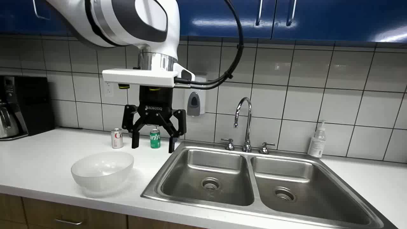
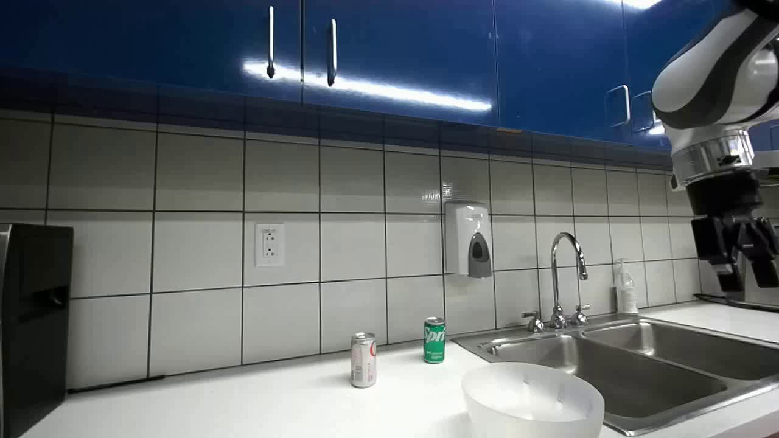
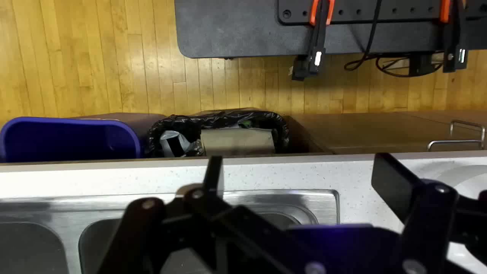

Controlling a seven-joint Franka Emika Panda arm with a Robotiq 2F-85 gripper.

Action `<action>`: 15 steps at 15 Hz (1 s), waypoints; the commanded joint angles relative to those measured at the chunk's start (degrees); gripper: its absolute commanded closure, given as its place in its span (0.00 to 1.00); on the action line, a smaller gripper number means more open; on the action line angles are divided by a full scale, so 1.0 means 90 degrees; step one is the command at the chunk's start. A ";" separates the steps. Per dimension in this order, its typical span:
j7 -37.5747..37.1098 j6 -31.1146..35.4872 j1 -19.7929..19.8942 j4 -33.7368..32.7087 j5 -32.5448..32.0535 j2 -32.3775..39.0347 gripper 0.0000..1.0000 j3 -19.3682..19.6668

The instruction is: Put the plastic bowl inside the left sink

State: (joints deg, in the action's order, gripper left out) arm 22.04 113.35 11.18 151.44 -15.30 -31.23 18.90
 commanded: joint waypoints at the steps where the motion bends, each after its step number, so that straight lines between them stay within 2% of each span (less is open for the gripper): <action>1: 0.0034 -0.0011 0.0076 -0.0009 0.0044 0.0010 0.00 -0.0077; 8: 0.0006 0.0022 0.0038 0.0025 0.0064 0.0018 0.00 -0.0116; 15: 0.0048 0.0436 -0.0677 0.0328 0.0492 -0.0019 0.00 -0.0582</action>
State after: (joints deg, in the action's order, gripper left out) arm 22.04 114.84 7.19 152.86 -12.87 -31.23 16.17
